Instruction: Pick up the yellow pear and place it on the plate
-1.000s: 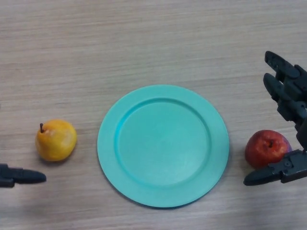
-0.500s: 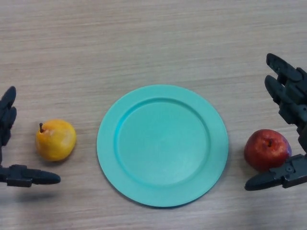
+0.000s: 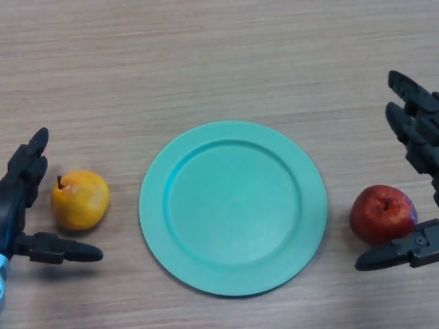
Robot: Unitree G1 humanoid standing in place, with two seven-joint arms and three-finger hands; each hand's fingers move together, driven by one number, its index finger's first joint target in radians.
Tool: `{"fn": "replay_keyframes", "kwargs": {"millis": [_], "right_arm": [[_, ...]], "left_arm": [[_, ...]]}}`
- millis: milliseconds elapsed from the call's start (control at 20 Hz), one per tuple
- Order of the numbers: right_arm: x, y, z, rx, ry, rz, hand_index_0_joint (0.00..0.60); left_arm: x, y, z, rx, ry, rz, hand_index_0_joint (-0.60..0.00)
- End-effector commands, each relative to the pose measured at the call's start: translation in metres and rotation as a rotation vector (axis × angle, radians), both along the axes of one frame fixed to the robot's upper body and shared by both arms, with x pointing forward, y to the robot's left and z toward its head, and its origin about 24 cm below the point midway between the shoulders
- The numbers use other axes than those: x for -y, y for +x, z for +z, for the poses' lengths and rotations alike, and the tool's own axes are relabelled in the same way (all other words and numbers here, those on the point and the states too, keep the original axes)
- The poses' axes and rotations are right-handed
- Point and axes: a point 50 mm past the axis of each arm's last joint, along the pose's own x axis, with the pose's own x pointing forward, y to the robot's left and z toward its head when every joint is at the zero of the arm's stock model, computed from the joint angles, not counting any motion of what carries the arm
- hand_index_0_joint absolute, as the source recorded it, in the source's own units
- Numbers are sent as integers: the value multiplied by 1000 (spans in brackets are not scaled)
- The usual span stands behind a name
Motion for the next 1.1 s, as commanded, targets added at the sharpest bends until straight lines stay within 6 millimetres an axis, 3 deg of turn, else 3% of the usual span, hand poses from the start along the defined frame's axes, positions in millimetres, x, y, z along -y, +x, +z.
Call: {"fn": "replay_keyframes", "kwargs": {"millis": [50,200,300,650,850,950,1050,1100], "right_arm": [[11,-9,30,197,-45,-66,0],[10,-10,31,194,-43,-65,0],[10,-10,32,192,-44,-70,0],[8,-13,36,210,-50,-67,0],[7,-14,39,221,-46,-63,0],[6,-14,38,216,-55,-62,0],[5,-14,38,223,-51,-61,0],[5,-14,38,219,-48,-60,0]], "left_arm": [[-8,9,42,248,74,28,0],[-4,12,43,256,68,17,-400],[5,15,40,287,159,5,-600],[-3,10,46,319,215,84,-600],[-12,2,79,436,171,114,-600],[-6,0,95,493,147,132,-600],[11,0,107,547,170,107,-600],[31,-3,109,531,121,31,-600]]}}
